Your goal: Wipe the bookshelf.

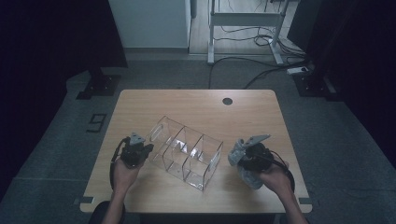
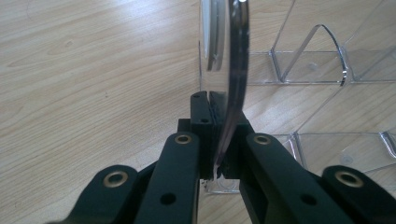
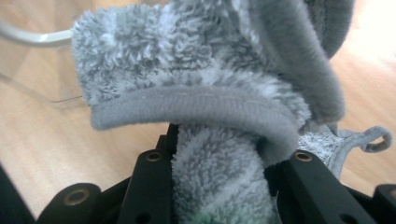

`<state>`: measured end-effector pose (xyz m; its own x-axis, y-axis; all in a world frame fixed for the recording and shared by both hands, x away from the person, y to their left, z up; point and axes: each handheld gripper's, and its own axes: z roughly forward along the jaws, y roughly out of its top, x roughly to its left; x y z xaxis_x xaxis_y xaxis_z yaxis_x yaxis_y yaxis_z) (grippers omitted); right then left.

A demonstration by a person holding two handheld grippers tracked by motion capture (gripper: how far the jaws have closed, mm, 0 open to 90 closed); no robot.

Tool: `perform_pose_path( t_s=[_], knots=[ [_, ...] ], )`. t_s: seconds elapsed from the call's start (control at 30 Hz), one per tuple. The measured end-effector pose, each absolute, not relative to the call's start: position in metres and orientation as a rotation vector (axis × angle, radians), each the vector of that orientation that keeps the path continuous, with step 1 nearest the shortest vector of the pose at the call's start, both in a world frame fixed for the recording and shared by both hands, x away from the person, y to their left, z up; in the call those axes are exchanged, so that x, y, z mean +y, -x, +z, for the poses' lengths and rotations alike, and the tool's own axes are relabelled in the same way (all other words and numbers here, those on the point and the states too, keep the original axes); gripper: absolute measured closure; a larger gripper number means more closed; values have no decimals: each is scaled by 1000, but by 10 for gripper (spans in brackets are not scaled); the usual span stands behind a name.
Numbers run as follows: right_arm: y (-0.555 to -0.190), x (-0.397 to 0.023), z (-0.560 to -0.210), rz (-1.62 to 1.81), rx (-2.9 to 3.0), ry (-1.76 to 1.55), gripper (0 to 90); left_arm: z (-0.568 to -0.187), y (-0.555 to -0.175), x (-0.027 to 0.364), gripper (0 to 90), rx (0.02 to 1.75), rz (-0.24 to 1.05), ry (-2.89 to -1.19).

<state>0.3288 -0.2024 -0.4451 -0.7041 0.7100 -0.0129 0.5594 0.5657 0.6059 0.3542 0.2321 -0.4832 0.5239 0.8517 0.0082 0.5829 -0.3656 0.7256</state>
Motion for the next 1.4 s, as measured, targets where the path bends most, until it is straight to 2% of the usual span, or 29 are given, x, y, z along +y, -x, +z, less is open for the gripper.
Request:
perform_pose_path(
  t_s=[0.47, 0.73, 1.0, 1.17, 1.4],
  knots=[
    [-347, -262, -444, 818, 2376, -1261, 649, -483, -355, 232, 869, 1159, 508, -2086],
    [-361, -287, -466, 782, 2327, -1370, 639, -483, -355, 232, 869, 1159, 507, -2086],
    [-373, -295, -497, 714, 2373, -1423, 601, -483, -355, 232, 869, 1162, 510, -2085],
    [-377, -298, -513, 633, 2410, -1433, 542, -483, -355, 232, 869, 1161, 510, -2086],
    [-377, -301, -516, 655, 2454, -1414, 370, -483, -355, 232, 843, 1159, 518, -2082]
  ],
)
